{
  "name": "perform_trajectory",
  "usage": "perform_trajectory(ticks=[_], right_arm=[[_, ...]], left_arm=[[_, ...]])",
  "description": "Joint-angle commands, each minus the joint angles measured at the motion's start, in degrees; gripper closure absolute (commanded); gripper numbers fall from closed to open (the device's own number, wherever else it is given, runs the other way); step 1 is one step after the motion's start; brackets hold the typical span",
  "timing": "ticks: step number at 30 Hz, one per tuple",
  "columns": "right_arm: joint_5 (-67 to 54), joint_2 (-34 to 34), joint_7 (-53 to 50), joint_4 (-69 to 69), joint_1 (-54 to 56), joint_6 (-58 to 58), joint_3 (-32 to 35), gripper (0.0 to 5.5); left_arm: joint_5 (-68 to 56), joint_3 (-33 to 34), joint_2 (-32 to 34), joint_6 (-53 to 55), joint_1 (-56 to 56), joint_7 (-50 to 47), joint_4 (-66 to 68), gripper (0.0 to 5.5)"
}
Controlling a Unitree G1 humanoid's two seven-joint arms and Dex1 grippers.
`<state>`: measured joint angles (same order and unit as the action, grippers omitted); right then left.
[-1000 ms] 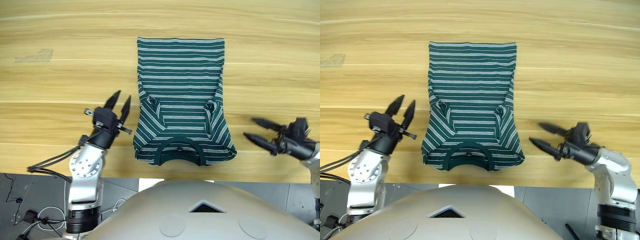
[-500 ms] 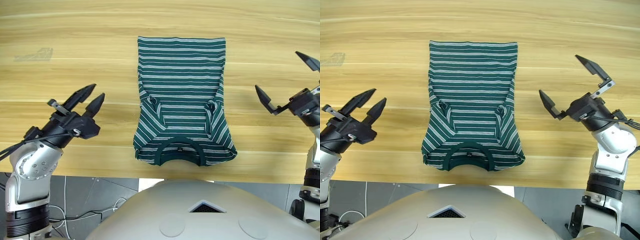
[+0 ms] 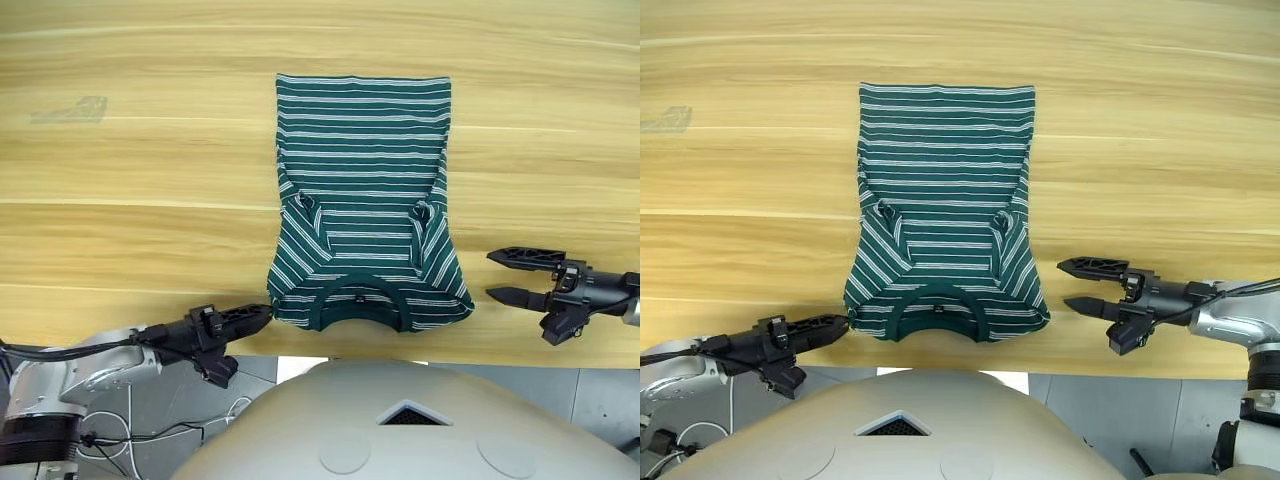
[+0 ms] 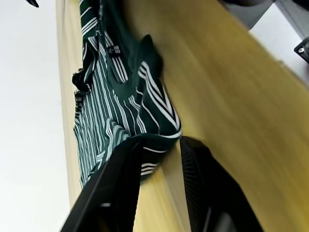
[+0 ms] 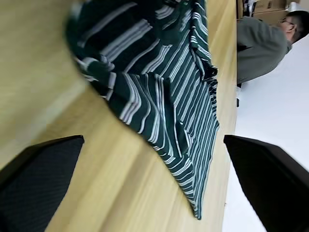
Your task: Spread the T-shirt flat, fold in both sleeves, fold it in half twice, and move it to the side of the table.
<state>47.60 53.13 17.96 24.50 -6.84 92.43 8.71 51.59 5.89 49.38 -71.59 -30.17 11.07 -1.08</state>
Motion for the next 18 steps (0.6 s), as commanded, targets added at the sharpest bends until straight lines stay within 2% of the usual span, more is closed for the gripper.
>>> perform_trajectory(ticks=[1, 6, 14, 18], right_arm=[[7.4, 2.5, -7.0, 2.7, 2.8, 0.1, -2.8, 0.12], [11.7, 2.2, -12.8, 4.2, 3.5, 0.0, -5.7, 0.12], [14.8, 2.5, -18.6, 5.2, 3.8, -1.0, -8.4, 0.12], [15.9, 3.0, -21.2, 4.8, 3.6, -1.8, -9.5, 0.10]], left_arm=[[2.5, -2.8, -0.6, 1.2, 2.6, -1.9, 1.3, 4.06], [1.6, -3.5, 0.3, 2.4, 6.1, -4.3, 0.7, 4.06], [4.2, -1.8, 2.2, 3.5, 3.3, -9.0, 1.3, 4.06], [4.9, -2.6, 2.8, 4.9, 2.7, -10.1, 1.6, 3.53]])
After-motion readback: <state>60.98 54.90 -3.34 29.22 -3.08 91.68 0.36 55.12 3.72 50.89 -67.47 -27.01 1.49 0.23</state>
